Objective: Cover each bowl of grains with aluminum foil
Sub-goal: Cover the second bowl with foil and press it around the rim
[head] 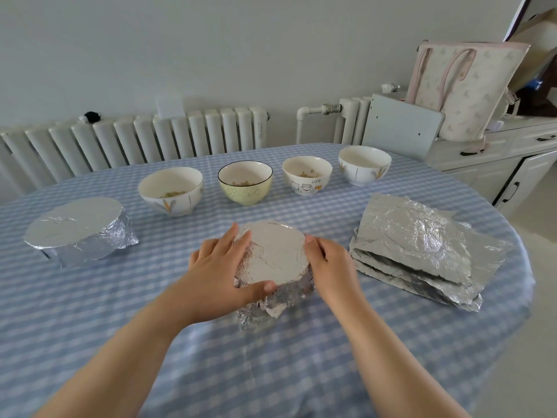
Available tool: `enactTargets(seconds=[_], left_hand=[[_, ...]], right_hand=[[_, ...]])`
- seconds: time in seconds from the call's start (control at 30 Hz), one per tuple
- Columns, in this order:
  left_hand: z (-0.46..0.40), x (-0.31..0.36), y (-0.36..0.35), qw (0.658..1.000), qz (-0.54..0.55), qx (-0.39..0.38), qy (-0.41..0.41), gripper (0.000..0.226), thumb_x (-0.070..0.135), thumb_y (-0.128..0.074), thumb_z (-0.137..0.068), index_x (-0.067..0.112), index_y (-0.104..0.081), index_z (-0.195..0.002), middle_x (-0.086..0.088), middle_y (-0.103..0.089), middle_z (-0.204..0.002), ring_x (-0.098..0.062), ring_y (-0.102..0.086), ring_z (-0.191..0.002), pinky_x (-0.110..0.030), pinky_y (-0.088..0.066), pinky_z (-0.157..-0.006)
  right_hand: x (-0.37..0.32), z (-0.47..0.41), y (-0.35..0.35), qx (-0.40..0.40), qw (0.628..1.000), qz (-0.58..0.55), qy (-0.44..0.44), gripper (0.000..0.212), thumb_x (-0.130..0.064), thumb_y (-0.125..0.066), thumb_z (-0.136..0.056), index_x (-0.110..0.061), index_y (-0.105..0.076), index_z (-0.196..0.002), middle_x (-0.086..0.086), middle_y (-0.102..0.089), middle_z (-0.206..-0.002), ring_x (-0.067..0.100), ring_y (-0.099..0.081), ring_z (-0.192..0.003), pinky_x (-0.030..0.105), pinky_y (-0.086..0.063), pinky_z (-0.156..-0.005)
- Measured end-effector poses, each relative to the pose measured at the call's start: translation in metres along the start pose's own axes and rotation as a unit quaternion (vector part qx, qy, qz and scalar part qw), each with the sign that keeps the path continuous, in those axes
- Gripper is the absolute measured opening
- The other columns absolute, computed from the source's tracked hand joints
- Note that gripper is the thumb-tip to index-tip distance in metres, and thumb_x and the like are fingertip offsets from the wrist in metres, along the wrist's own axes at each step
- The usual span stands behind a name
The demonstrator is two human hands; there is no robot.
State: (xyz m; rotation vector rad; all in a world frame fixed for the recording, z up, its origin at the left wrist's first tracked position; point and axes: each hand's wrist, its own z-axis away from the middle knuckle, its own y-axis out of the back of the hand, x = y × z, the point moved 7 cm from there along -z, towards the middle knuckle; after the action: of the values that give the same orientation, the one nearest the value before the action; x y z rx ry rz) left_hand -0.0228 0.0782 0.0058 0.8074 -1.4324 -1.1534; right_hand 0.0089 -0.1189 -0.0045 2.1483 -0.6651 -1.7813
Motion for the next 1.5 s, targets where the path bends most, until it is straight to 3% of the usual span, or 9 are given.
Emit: enactTargets(seconds=[0.13, 0.23, 0.3, 0.5, 0.63, 0.77, 1.1, 1.33, 1.5], left_hand=[[0.000, -0.001, -0.006, 0.995, 0.082, 0.062, -0.016, 0.122, 0.097, -0.036, -0.053, 0.036, -0.004, -0.154, 0.015, 0.003, -0.160, -0.012, 0.000, -0.146, -0.041, -0.009, -0.121], [0.000, -0.004, -0.009, 0.978, 0.186, 0.085, -0.029, 0.122, 0.095, -0.053, -0.050, 0.041, -0.010, -0.151, 0.024, -0.002, -0.154, -0.003, -0.041, -0.126, -0.028, -0.046, -0.098], [0.002, -0.003, -0.009, 0.972, 0.209, 0.103, -0.038, 0.120, 0.093, -0.057, -0.049, 0.043, -0.016, -0.149, 0.029, -0.005, -0.151, -0.002, -0.053, -0.098, -0.019, -0.048, -0.082], [-0.001, -0.004, -0.011, 0.961, 0.240, 0.125, -0.056, 0.089, 0.093, -0.060, -0.046, 0.061, -0.037, -0.126, 0.029, -0.009, -0.146, -0.002, -0.057, -0.092, -0.018, -0.049, -0.077], [-0.001, -0.005, -0.013, 0.952, 0.273, 0.128, -0.050, 0.079, 0.082, -0.068, -0.048, 0.061, -0.043, -0.120, 0.029, -0.009, -0.143, 0.006, -0.056, -0.087, -0.008, -0.044, -0.071], [-0.002, -0.008, -0.011, 0.942, 0.305, 0.128, -0.051, 0.084, 0.084, -0.068, -0.045, 0.055, -0.046, -0.121, 0.020, -0.012, -0.146, 0.022, -0.028, -0.123, 0.002, -0.035, -0.081], [-0.001, -0.009, -0.012, 0.937, 0.319, 0.135, -0.042, 0.096, 0.077, -0.067, -0.049, 0.046, -0.037, -0.135, 0.013, -0.012, -0.151, 0.038, -0.016, -0.112, 0.010, -0.022, -0.084], [-0.001, -0.006, -0.016, 0.945, 0.300, 0.132, -0.026, 0.103, 0.081, -0.068, -0.048, 0.049, -0.030, -0.138, 0.032, -0.006, -0.144, -0.002, -0.048, -0.106, -0.011, -0.041, -0.082], [-0.001, 0.000, -0.016, 0.949, 0.283, 0.133, -0.041, 0.104, 0.079, -0.066, -0.049, 0.046, -0.028, -0.139, 0.032, -0.005, -0.143, 0.032, -0.017, -0.116, 0.002, -0.025, -0.088]], right_hand=[[0.013, 0.006, -0.008, 0.001, 0.997, -0.071, -0.016, 0.042, -0.058, -0.040, -0.094, -0.024, -0.062, -0.103, -0.013, -0.060, -0.085, 0.009, -0.058, -0.085, 0.037, -0.050, -0.083], [0.026, 0.011, -0.013, -0.005, 0.990, -0.139, -0.018, 0.058, -0.076, -0.044, -0.077, -0.023, -0.058, -0.096, -0.009, -0.064, -0.077, 0.017, -0.064, -0.077, 0.044, -0.054, -0.078], [0.031, 0.013, -0.014, -0.017, 0.985, -0.171, -0.016, 0.053, -0.076, -0.048, -0.077, -0.025, -0.059, -0.091, -0.010, -0.063, -0.069, 0.015, -0.062, -0.070, 0.043, -0.052, -0.072], [0.032, 0.015, -0.015, -0.007, 0.971, -0.239, -0.026, 0.019, -0.034, -0.053, -0.097, -0.020, -0.066, -0.101, -0.013, -0.064, -0.068, 0.009, -0.058, -0.066, 0.033, -0.046, -0.065], [0.032, 0.014, -0.019, 0.005, 0.957, -0.282, -0.064, 0.018, -0.024, -0.052, -0.099, -0.014, -0.067, -0.098, -0.007, -0.060, -0.061, 0.010, -0.052, -0.057, 0.030, -0.043, -0.057], [0.025, 0.011, -0.021, 0.019, 0.940, -0.325, -0.103, 0.020, -0.028, -0.058, -0.095, -0.013, -0.068, -0.085, -0.004, -0.063, -0.063, 0.008, -0.054, -0.056, 0.026, -0.044, -0.055], [0.018, 0.004, -0.029, 0.024, 0.901, -0.405, -0.155, 0.018, -0.017, -0.057, -0.097, -0.015, -0.068, -0.083, 0.002, -0.069, -0.069, 0.018, -0.060, -0.065, 0.032, -0.049, -0.060], [0.024, 0.000, -0.026, 0.010, 0.921, -0.357, -0.155, 0.020, -0.011, -0.050, -0.100, -0.017, -0.067, -0.092, -0.002, -0.063, -0.059, 0.011, -0.048, -0.044, 0.024, -0.037, -0.043], [0.031, -0.004, -0.022, 0.035, 0.942, -0.305, -0.137, 0.023, -0.009, -0.052, -0.097, -0.023, -0.070, -0.095, 0.003, -0.066, -0.071, 0.008, -0.048, -0.045, 0.022, -0.036, -0.040]])
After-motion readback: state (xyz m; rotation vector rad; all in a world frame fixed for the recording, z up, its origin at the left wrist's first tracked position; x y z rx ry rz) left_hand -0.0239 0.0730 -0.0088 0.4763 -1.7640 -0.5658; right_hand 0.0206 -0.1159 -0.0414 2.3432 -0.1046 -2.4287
